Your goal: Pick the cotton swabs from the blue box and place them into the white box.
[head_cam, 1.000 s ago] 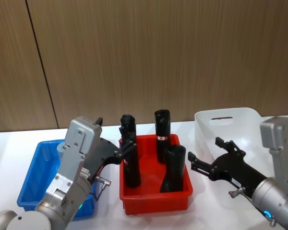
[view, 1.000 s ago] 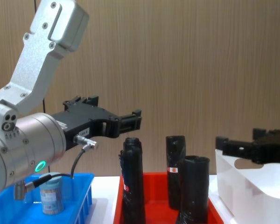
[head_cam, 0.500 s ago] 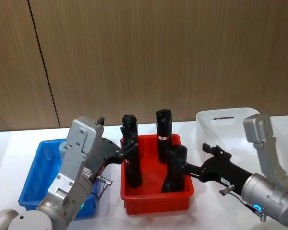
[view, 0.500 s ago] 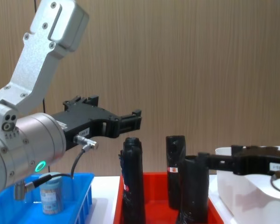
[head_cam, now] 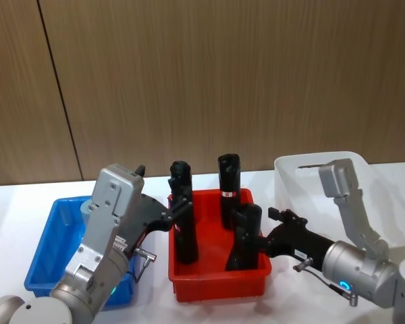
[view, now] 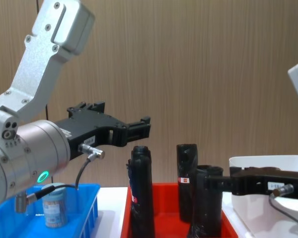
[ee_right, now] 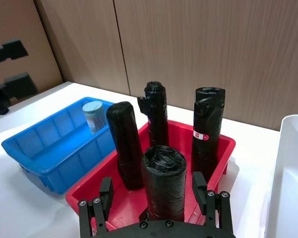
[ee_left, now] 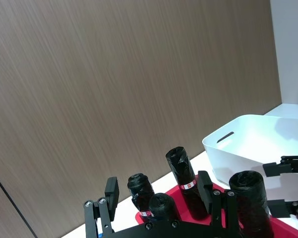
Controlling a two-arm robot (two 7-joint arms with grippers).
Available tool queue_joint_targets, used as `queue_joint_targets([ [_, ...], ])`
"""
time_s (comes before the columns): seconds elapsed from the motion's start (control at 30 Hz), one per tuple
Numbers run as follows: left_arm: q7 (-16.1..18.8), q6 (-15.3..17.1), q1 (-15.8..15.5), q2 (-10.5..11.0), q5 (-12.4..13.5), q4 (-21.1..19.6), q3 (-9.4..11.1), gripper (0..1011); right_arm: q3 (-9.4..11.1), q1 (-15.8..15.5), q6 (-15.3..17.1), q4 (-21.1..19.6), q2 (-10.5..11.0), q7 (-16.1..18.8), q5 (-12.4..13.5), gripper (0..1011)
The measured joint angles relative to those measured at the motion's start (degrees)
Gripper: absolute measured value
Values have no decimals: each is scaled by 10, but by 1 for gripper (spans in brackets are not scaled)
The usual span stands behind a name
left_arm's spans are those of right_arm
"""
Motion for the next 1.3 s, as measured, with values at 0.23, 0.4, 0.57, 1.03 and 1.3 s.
queue_joint_targets([
  [0.23,0,0,0,0,0,0,0,1004,-3,19,-2,30,-9,3,-5,1002],
  [0.4,0,0,0,0,0,0,0,1004,-4,31,-5,48,-13,3,-9,1002],
  [0.57,0,0,0,0,0,0,0,1004,-5,41,-8,65,-18,3,-14,1002],
  [1.03,0,0,0,0,0,0,0,1004,-12,64,-13,103,-29,1,-28,1002],
  [1.3,0,0,0,0,0,0,0,1004,-15,71,-15,114,-32,3,-31,799],
])
